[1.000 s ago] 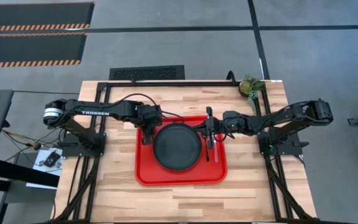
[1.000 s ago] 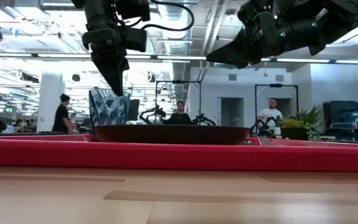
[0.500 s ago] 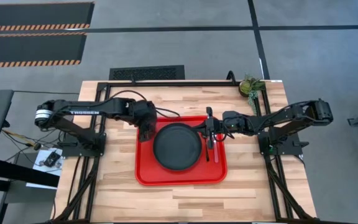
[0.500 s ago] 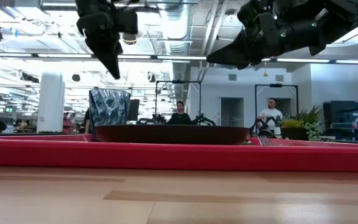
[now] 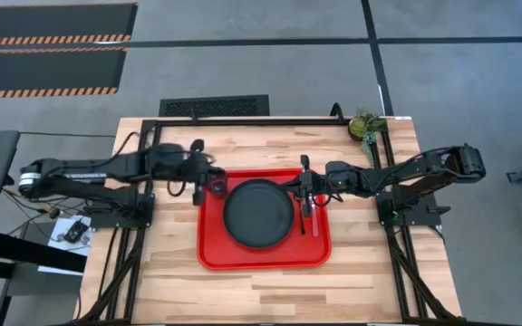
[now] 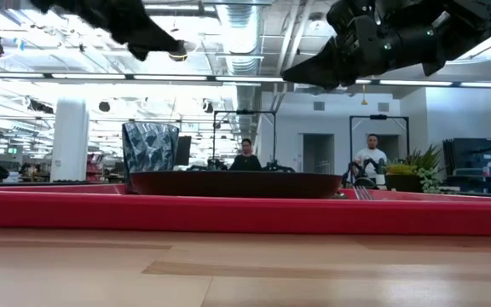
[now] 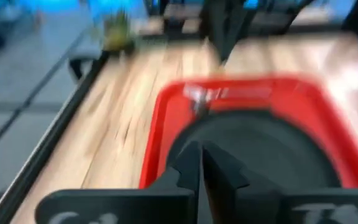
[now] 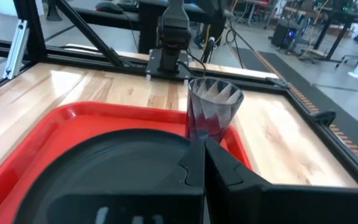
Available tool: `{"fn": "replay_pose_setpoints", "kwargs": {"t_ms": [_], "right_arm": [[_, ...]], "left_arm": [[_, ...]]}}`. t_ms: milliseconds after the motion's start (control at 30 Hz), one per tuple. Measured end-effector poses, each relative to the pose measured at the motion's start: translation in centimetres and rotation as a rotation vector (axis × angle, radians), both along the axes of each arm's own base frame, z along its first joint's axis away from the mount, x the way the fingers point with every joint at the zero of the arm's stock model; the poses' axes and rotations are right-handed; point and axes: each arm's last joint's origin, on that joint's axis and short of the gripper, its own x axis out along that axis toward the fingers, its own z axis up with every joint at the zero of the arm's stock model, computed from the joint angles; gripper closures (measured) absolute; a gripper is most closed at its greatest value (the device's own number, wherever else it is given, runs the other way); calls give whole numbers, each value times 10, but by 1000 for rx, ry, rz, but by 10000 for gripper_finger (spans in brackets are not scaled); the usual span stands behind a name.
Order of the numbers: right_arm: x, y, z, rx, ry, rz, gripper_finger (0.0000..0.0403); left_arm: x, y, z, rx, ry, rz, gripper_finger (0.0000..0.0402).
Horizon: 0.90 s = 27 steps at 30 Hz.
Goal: Pick and place plate/cup/fork/spoon on tray
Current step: Return to Home Position
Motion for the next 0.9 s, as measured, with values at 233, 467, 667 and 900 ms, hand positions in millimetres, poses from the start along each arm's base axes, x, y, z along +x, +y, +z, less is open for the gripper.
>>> {"fn": "replay_pose_setpoints", "kwargs": {"t_ms": [233, 467, 667, 900], "right_arm": [[0, 0, 3, -21, -33, 4, 391], [-16, -4, -7, -23, -173, 35, 392], [-36, -9, -23, 13, -205, 28, 398], [-57, -7, -24, 14, -225, 16, 400]], "left_arm": [[-34, -5, -31, 45, -294, -32, 395], [-66, -10, -46, 55, -383, -31, 400], [-86, -12, -62, 39, -463, -25, 401], [-98, -14, -86, 13, -492, -16, 401]]}}
